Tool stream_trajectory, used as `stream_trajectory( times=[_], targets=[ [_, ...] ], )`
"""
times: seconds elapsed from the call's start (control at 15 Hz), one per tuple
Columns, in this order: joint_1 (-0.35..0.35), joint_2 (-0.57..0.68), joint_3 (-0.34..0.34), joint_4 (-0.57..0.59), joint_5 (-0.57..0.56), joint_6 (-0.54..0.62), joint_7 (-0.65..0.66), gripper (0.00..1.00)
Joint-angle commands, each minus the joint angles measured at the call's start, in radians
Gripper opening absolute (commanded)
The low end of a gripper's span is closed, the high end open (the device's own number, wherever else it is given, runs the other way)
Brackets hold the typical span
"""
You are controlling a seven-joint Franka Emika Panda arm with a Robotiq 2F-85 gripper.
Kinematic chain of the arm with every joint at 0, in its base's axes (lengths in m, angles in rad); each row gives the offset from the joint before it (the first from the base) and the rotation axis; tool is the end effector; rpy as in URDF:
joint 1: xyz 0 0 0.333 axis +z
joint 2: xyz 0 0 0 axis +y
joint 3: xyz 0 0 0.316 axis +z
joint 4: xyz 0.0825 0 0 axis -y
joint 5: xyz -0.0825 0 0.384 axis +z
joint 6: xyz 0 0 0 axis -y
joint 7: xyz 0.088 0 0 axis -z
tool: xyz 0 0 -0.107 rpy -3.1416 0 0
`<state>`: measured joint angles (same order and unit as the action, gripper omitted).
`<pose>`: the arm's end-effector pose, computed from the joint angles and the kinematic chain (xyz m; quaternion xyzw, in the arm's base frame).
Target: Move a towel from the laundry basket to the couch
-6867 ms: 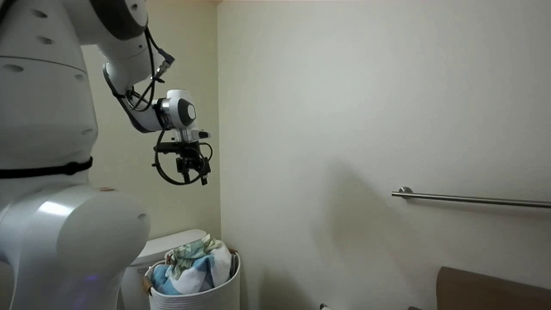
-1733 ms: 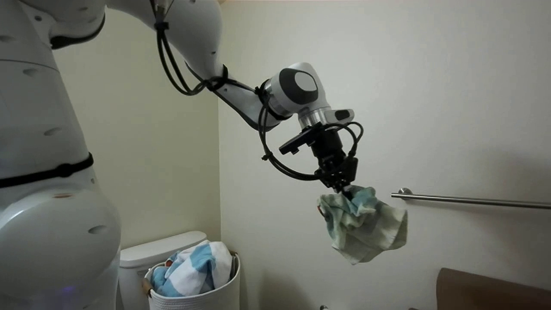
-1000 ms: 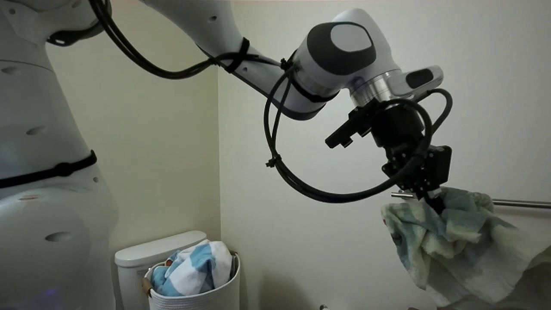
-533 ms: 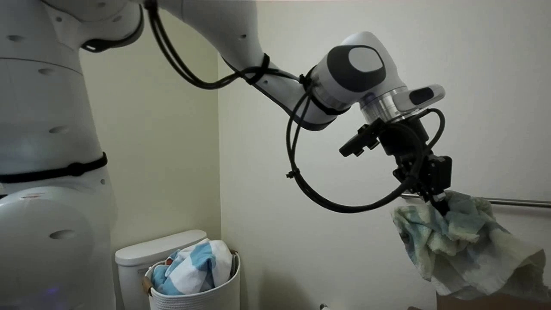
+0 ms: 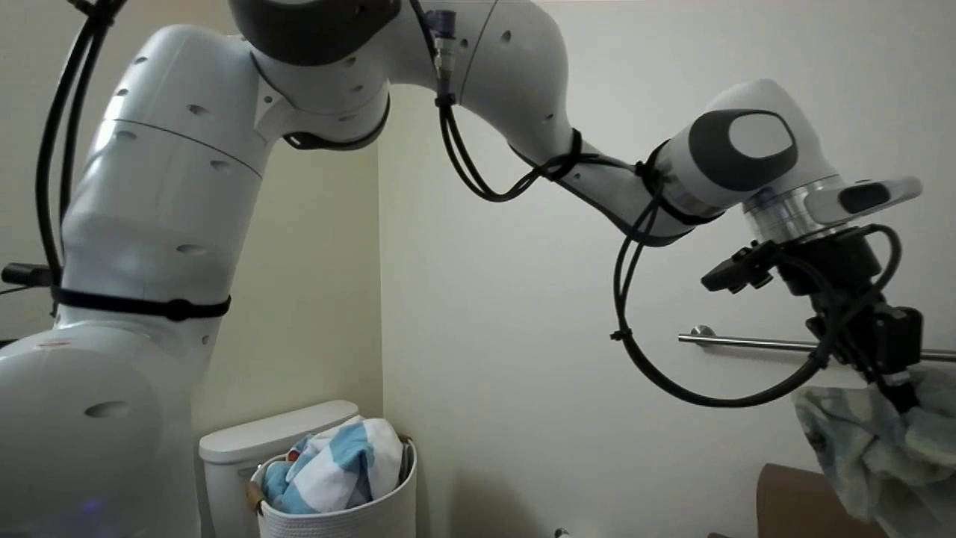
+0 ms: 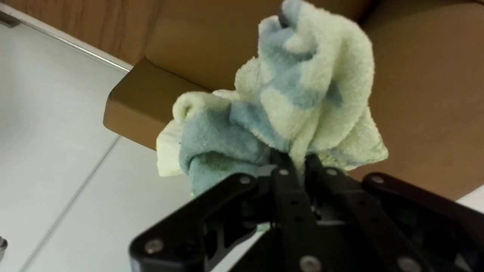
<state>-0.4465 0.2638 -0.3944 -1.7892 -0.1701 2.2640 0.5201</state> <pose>0.4420 -0.4728 0.4382 0.8019 -0.5743 0.0922 0.1365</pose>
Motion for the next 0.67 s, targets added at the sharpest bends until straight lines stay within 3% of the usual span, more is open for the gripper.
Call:
stream_trajectory(
  times=[0.0,0.33,0.4,0.6],
  targets=[
    [-0.029,0.139,-0.018,0.173,0.139,-0.121,-0.043,0.08],
    [-0.054,0.225,-0.002,0.293,0.259,-0.194,-0.047,0.08],
    [-0.048,0.237,-0.007,0.306,0.260,-0.185,-0.027,0.36],
    [-0.030,0.250,-0.017,0.326,0.244,-0.163,0.002,0.48]
  ],
)
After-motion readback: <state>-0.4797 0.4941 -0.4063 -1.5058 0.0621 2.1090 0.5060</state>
